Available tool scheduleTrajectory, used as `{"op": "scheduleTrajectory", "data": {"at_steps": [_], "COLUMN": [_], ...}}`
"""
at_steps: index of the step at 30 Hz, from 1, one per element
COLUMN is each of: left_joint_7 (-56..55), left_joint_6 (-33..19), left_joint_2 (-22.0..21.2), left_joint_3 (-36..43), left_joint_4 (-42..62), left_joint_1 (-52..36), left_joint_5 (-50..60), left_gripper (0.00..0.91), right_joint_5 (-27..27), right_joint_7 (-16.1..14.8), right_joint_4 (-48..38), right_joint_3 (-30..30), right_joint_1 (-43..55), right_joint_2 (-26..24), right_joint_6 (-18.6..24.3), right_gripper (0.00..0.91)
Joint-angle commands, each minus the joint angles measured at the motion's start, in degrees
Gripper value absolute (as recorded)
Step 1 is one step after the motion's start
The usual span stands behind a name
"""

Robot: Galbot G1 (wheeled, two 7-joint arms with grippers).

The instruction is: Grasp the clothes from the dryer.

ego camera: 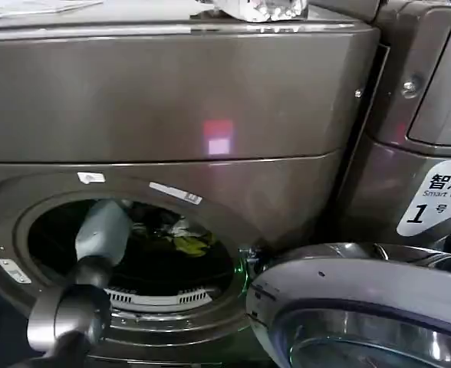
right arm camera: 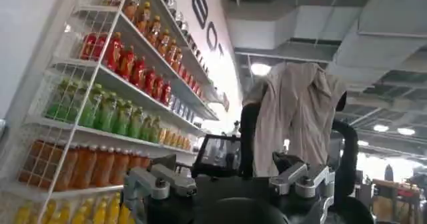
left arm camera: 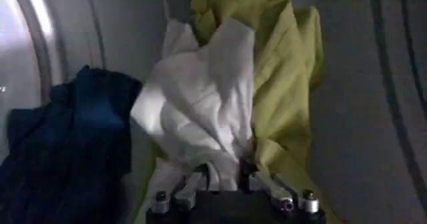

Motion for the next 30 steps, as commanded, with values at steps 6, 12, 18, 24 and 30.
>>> {"op": "scheduleTrajectory", "data": {"at_steps": [6, 12, 18, 24, 30], "left_joint_7": [-13.5, -30.4, -50.5, -62.5, -69.0], "left_joint_6": [6.9, 11.8, 19.1, 27.4, 30.1], "left_joint_2": [0.3, -1.3, -4.2, -6.9, -8.4], "left_joint_3": [-1.1, -1.3, 0.4, 0.4, 0.2], "left_joint_4": [-19.8, -25.6, -32.7, -40.7, -43.7], "left_joint_1": [6.2, 8.5, 11.3, 15.3, 17.5], "left_joint_5": [-32.6, -39.0, -41.5, -51.0, -58.2], "left_gripper": [0.0, 0.0, 0.0, 0.0, 0.0], "right_joint_5": [-0.5, -0.4, -0.2, -0.2, -0.1], "right_joint_7": [1.4, 2.3, 4.5, 4.3, 4.4], "right_joint_4": [1.6, 2.3, 3.6, 3.5, 3.1], "right_joint_3": [-1.0, -1.2, -2.5, -2.7, -2.4], "right_joint_1": [0.6, 0.9, 1.7, 2.2, 2.1], "right_joint_2": [0.7, 0.6, 0.9, 1.1, 0.8], "right_joint_6": [-0.4, -1.0, -0.2, -0.4, -0.1], "right_gripper": [0.907, 0.907, 0.907, 0.907, 0.907]}}
